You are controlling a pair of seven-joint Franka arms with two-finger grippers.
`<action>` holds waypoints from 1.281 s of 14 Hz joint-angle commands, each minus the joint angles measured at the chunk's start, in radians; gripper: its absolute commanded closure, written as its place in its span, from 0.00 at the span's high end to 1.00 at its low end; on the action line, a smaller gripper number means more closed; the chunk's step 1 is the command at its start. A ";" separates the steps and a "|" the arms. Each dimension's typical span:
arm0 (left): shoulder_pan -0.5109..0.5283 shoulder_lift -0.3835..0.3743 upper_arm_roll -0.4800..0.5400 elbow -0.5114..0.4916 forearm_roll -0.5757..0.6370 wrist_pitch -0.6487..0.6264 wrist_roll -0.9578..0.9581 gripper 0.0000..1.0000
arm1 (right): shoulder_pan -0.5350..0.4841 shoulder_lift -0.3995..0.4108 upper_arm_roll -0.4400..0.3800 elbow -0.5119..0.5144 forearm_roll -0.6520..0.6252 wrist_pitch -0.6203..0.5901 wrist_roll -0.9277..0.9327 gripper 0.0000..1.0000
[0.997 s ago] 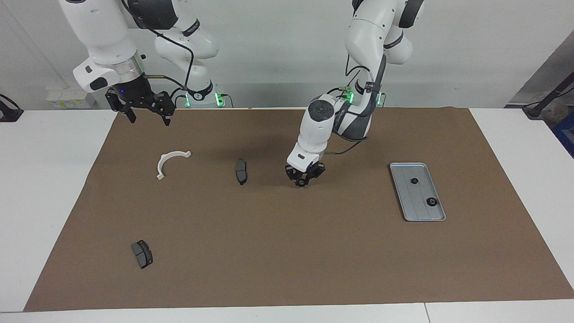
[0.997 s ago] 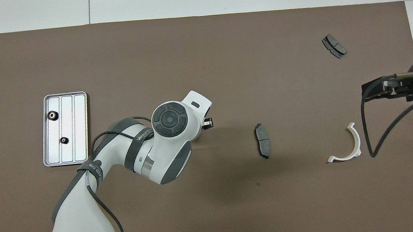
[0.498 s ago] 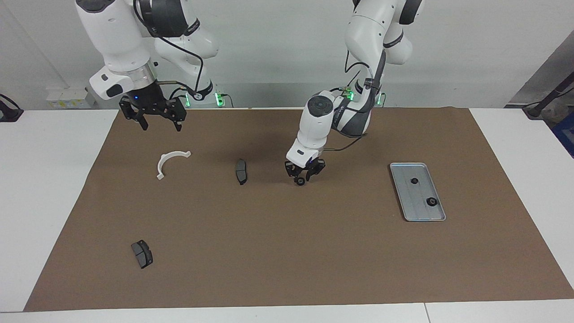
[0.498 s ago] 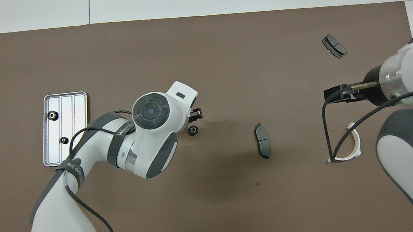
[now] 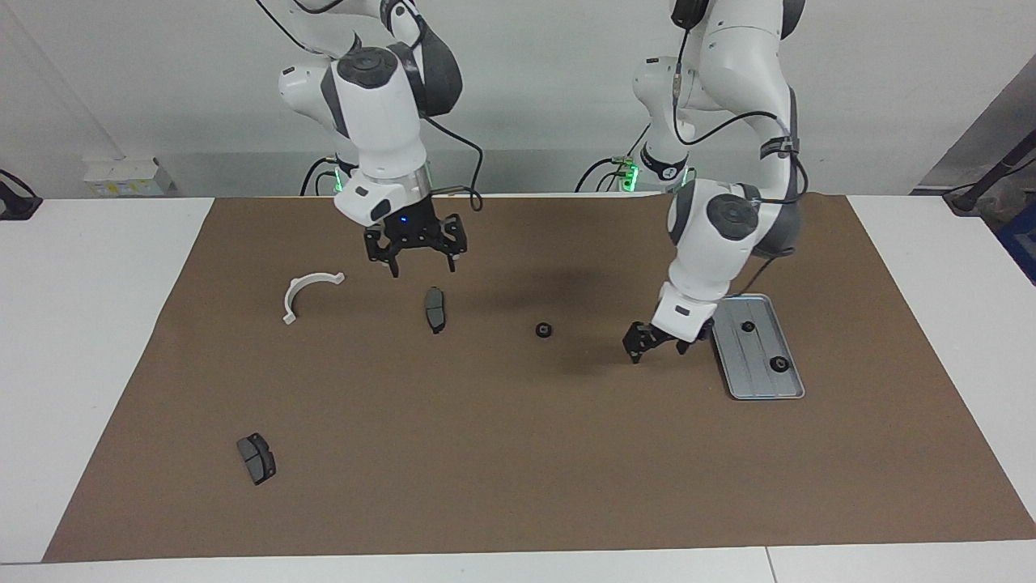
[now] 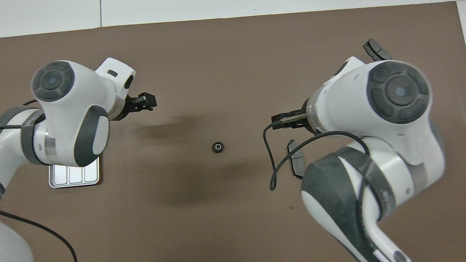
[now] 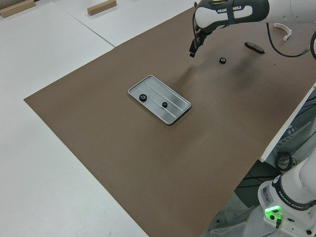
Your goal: Place bearing gear from tray to pile
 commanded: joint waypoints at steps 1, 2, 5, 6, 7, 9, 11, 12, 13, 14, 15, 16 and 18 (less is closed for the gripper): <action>0.095 -0.021 -0.009 -0.020 0.002 -0.081 0.160 1.00 | 0.076 0.100 -0.004 0.038 0.008 0.097 0.091 1.00; 0.129 -0.027 -0.007 -0.020 0.002 -0.118 0.216 1.00 | 0.100 0.141 -0.004 0.069 -0.004 0.108 0.136 1.00; 0.182 -0.045 -0.006 -0.045 0.006 -0.180 0.283 0.99 | 0.163 0.259 -0.004 0.117 -0.007 0.217 0.199 1.00; 0.189 -0.054 -0.004 -0.070 0.011 -0.167 0.287 0.97 | 0.185 0.295 -0.006 0.123 -0.023 0.236 0.220 1.00; 0.200 -0.062 -0.004 -0.094 0.014 -0.152 0.306 0.95 | 0.215 0.345 -0.006 0.149 -0.064 0.236 0.245 1.00; 0.235 -0.077 -0.004 -0.140 0.014 -0.123 0.359 0.92 | 0.237 0.427 -0.004 0.196 -0.160 0.256 0.334 1.00; 0.269 -0.090 -0.004 -0.203 0.014 -0.027 0.408 0.87 | 0.240 0.442 -0.004 0.195 -0.179 0.282 0.353 1.00; 0.280 -0.094 -0.004 -0.239 0.014 0.032 0.421 0.87 | 0.248 0.451 -0.004 0.187 -0.187 0.291 0.366 1.00; 0.281 -0.103 -0.004 -0.271 0.014 0.069 0.424 0.86 | 0.249 0.454 -0.004 0.183 -0.190 0.308 0.371 1.00; 0.283 -0.105 -0.001 -0.285 0.014 0.080 0.426 0.84 | 0.245 0.456 -0.004 0.176 -0.190 0.323 0.371 1.00; 0.283 -0.108 -0.001 -0.293 0.014 0.077 0.424 0.80 | 0.242 0.456 -0.004 0.169 -0.190 0.334 0.369 1.00; 0.284 -0.116 -0.001 -0.303 0.014 0.078 0.426 0.76 | 0.246 0.456 -0.004 0.161 -0.190 0.335 0.374 0.96; 0.295 -0.119 -0.001 -0.316 0.014 0.067 0.426 0.70 | 0.255 0.454 -0.004 0.138 -0.188 0.334 0.386 0.90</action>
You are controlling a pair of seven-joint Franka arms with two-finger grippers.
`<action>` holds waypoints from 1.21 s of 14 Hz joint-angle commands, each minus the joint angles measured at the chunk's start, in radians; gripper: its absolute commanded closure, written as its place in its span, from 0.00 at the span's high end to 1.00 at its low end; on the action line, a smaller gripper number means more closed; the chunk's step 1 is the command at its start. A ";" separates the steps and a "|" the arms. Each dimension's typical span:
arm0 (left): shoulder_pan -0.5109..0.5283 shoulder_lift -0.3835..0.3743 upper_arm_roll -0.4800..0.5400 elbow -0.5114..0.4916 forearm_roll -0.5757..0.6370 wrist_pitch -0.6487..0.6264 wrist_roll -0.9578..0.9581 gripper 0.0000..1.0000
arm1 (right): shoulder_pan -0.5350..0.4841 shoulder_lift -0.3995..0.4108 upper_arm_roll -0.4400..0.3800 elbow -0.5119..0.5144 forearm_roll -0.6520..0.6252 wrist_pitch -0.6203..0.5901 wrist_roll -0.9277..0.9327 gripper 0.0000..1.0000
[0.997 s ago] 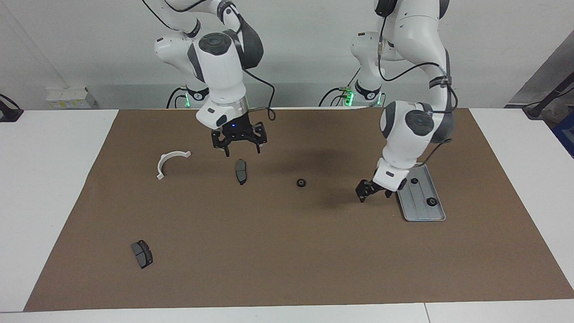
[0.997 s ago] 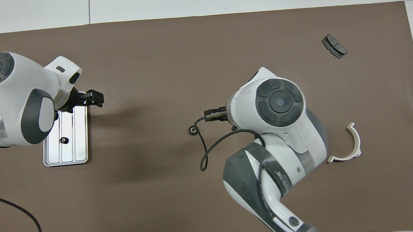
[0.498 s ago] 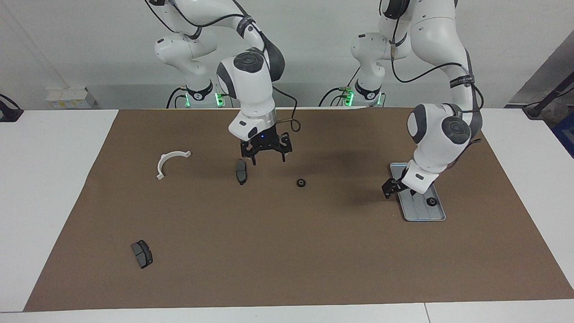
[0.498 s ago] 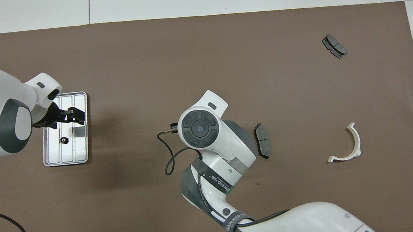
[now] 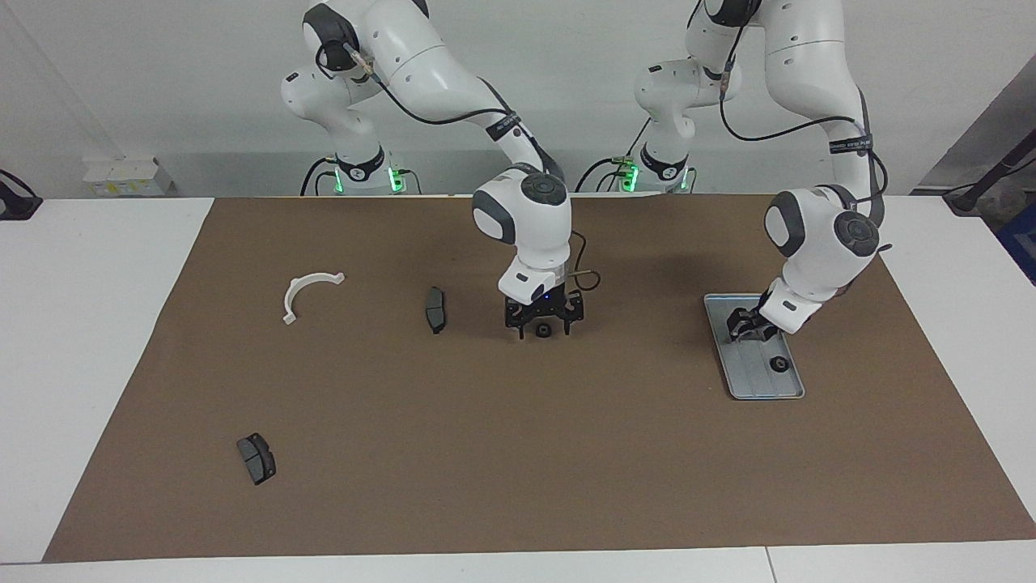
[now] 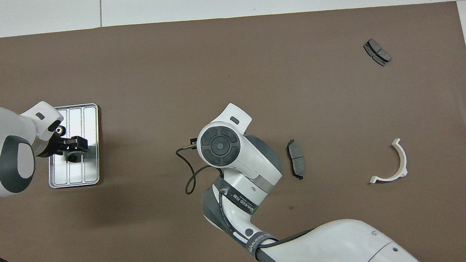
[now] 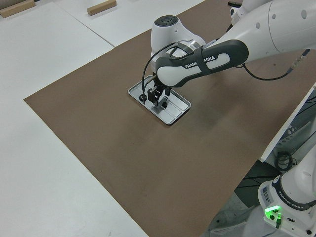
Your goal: Place bearing gear from tray to pile
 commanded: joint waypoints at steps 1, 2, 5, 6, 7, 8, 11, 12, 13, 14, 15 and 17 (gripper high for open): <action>0.017 -0.049 -0.004 -0.057 0.012 0.005 0.010 0.67 | 0.012 0.001 0.000 -0.031 -0.028 0.026 0.063 0.85; 0.017 -0.054 -0.002 -0.065 0.012 -0.001 0.010 0.62 | 0.013 0.001 0.000 -0.035 -0.028 0.026 0.066 0.85; 0.018 -0.060 -0.004 -0.077 0.012 -0.007 0.010 0.53 | 0.014 -0.002 0.000 -0.036 -0.028 0.013 0.066 0.69; 0.018 -0.063 -0.002 -0.083 0.012 -0.006 0.010 0.47 | 0.016 -0.004 0.001 -0.036 -0.028 0.007 0.066 0.54; 0.021 -0.066 -0.002 -0.091 0.012 -0.006 0.010 0.42 | 0.022 -0.004 0.000 -0.036 -0.028 0.006 0.068 0.40; 0.024 -0.068 -0.002 -0.094 0.012 -0.004 0.010 0.35 | 0.022 -0.005 0.000 -0.036 -0.028 0.004 0.068 0.27; 0.023 -0.066 -0.002 -0.091 0.013 -0.004 0.010 0.16 | 0.020 -0.016 0.000 -0.032 -0.028 -0.014 0.086 0.01; 0.023 -0.065 -0.004 -0.083 0.012 -0.004 0.008 0.11 | 0.013 -0.031 -0.002 -0.033 -0.028 -0.017 0.094 0.00; 0.018 -0.062 -0.004 -0.077 0.013 -0.006 0.008 0.05 | 0.006 -0.052 -0.008 -0.036 -0.028 -0.024 0.094 0.00; 0.014 -0.057 -0.004 -0.060 0.013 -0.007 0.008 0.01 | -0.019 -0.081 -0.009 -0.054 -0.028 -0.031 0.091 0.00; 0.008 -0.052 -0.004 -0.039 0.013 -0.016 0.008 0.00 | -0.059 -0.118 -0.008 -0.086 -0.028 -0.030 0.077 0.00; -0.046 -0.039 -0.010 0.039 0.010 -0.049 -0.018 0.00 | -0.125 -0.195 -0.008 -0.162 -0.028 -0.030 0.034 0.00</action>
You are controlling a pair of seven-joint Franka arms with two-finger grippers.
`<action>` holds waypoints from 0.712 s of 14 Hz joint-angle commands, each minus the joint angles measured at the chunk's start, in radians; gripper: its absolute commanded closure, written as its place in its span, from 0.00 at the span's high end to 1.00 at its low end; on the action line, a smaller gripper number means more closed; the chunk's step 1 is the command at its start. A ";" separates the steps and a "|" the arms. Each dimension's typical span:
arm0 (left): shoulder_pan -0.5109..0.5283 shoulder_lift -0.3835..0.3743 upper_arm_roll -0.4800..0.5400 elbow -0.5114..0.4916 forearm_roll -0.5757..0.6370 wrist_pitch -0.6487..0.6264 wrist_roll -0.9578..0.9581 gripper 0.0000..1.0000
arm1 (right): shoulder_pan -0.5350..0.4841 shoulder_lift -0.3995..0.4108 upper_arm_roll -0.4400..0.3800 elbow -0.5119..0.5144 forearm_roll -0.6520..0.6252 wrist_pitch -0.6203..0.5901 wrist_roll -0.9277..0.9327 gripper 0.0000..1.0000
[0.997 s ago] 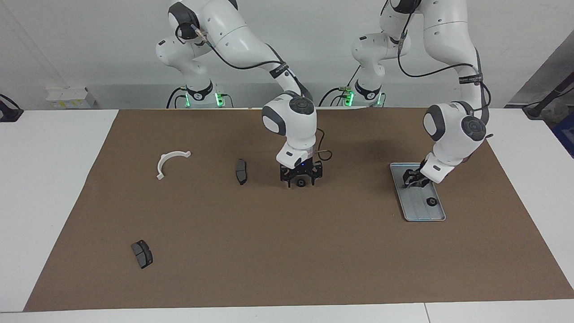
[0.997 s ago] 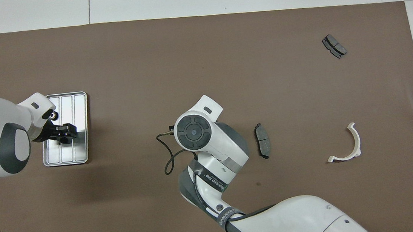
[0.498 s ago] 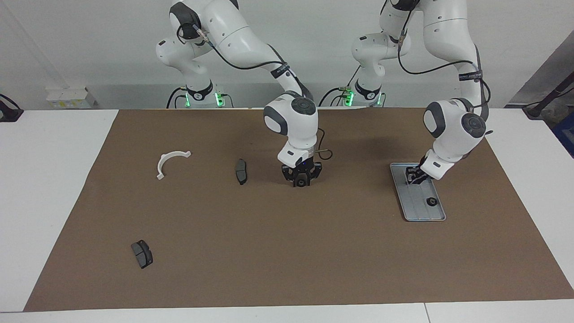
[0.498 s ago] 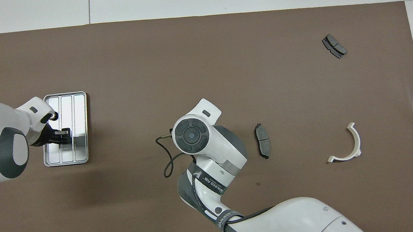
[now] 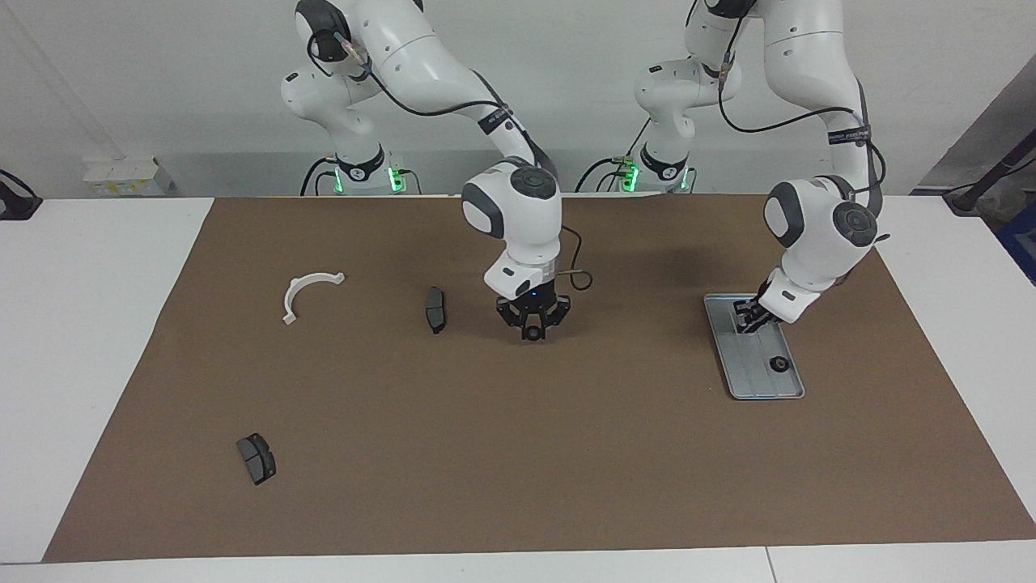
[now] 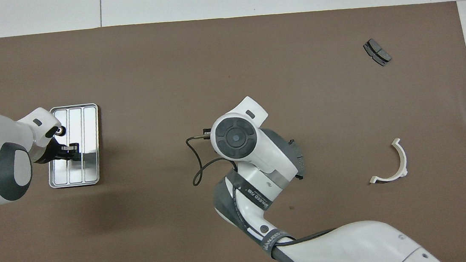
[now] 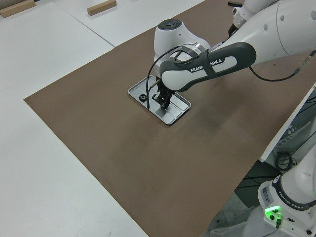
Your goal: Place bearing gear from tray to pile
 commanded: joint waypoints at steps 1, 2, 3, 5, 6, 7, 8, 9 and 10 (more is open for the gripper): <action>-0.108 0.022 0.002 0.114 0.009 -0.069 -0.088 0.00 | -0.105 -0.148 0.013 -0.160 -0.026 0.008 -0.035 0.00; -0.157 0.029 -0.001 0.150 0.009 -0.089 -0.190 0.00 | -0.150 -0.182 0.013 -0.203 -0.028 0.019 -0.056 0.00; -0.215 0.038 -0.001 0.166 0.009 -0.089 -0.272 0.00 | -0.184 -0.205 0.013 -0.225 -0.026 0.019 -0.105 0.00; -0.318 0.038 -0.001 0.162 0.006 -0.075 -0.424 0.00 | -0.257 -0.241 0.014 -0.265 -0.025 0.018 -0.214 0.00; -0.373 0.035 -0.001 0.154 0.006 -0.075 -0.494 0.00 | -0.296 -0.258 0.014 -0.289 -0.025 0.018 -0.266 0.00; -0.424 0.032 -0.001 0.145 0.006 -0.074 -0.554 0.00 | -0.332 -0.268 0.016 -0.309 -0.023 0.019 -0.322 0.00; -0.475 0.027 -0.001 0.134 0.006 -0.060 -0.618 0.00 | -0.362 -0.275 0.016 -0.325 -0.020 0.019 -0.382 0.00; -0.521 0.023 -0.003 0.116 0.004 -0.039 -0.674 0.00 | -0.398 -0.275 0.016 -0.332 -0.017 0.021 -0.438 0.00; -0.556 0.021 -0.003 0.097 0.004 -0.008 -0.715 0.01 | -0.429 -0.276 0.016 -0.343 -0.012 0.034 -0.488 0.00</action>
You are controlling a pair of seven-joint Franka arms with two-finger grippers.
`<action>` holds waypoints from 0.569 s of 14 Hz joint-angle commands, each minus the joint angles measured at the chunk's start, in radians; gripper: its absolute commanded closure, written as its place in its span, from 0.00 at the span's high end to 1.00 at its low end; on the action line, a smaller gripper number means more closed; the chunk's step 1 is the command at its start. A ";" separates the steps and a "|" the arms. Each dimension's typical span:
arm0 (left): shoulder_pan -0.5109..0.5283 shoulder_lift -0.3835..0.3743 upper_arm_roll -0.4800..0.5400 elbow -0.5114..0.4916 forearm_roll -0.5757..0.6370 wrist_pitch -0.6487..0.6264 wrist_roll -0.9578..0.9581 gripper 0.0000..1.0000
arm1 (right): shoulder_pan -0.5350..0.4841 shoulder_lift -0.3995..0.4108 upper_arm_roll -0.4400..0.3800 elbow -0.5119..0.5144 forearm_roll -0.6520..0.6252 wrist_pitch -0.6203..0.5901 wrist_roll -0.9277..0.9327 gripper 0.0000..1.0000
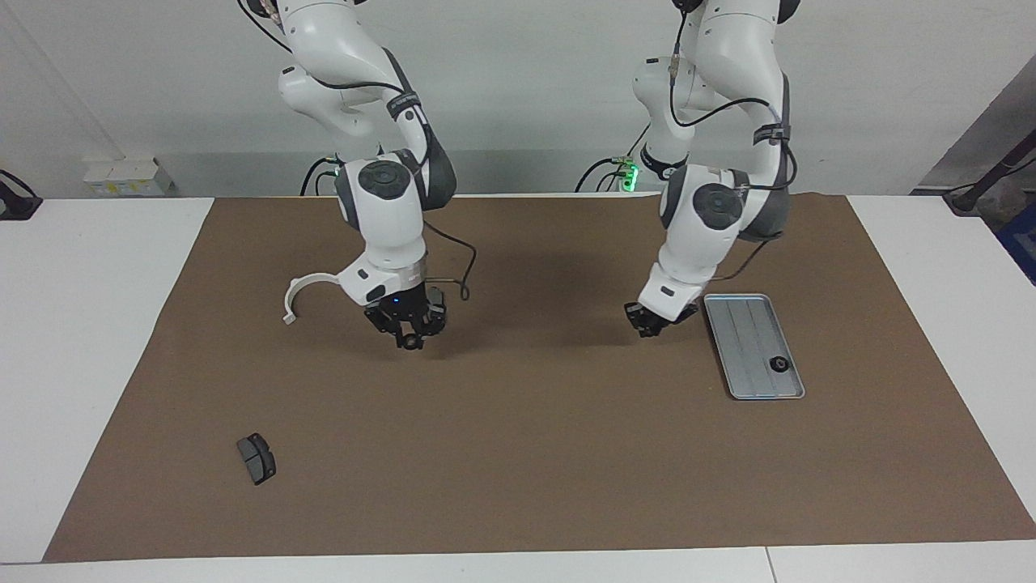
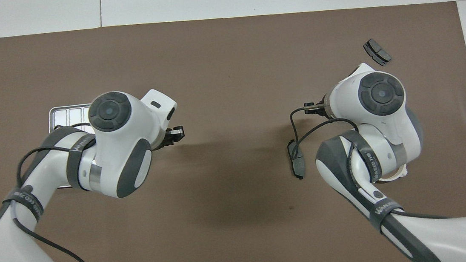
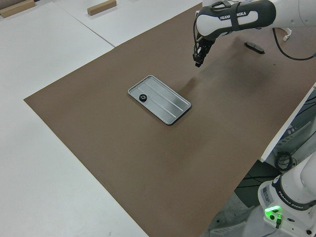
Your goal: Place bearing gear from tray to pile
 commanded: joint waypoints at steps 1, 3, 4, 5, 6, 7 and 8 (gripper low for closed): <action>-0.102 -0.014 0.019 -0.061 0.005 0.078 -0.116 0.02 | -0.097 -0.032 0.018 -0.067 -0.009 0.054 -0.132 0.00; -0.150 -0.027 0.019 -0.108 0.004 0.138 -0.167 0.24 | -0.180 -0.025 0.019 -0.086 -0.007 0.088 -0.246 0.00; -0.154 -0.028 0.017 -0.110 0.004 0.133 -0.167 0.58 | -0.214 -0.022 0.019 -0.086 -0.007 0.093 -0.296 0.00; -0.158 -0.028 0.019 -0.110 0.004 0.132 -0.169 0.80 | -0.253 -0.020 0.019 -0.086 -0.007 0.091 -0.342 0.00; -0.158 -0.030 0.019 -0.107 0.004 0.127 -0.169 0.91 | -0.290 -0.015 0.019 -0.086 -0.006 0.093 -0.379 0.00; -0.151 -0.030 0.022 -0.101 0.004 0.122 -0.167 0.95 | -0.307 -0.009 0.019 -0.084 0.016 0.096 -0.406 0.00; -0.142 -0.027 0.022 -0.089 0.005 0.109 -0.160 0.95 | -0.310 0.000 0.019 -0.081 0.061 0.097 -0.416 0.00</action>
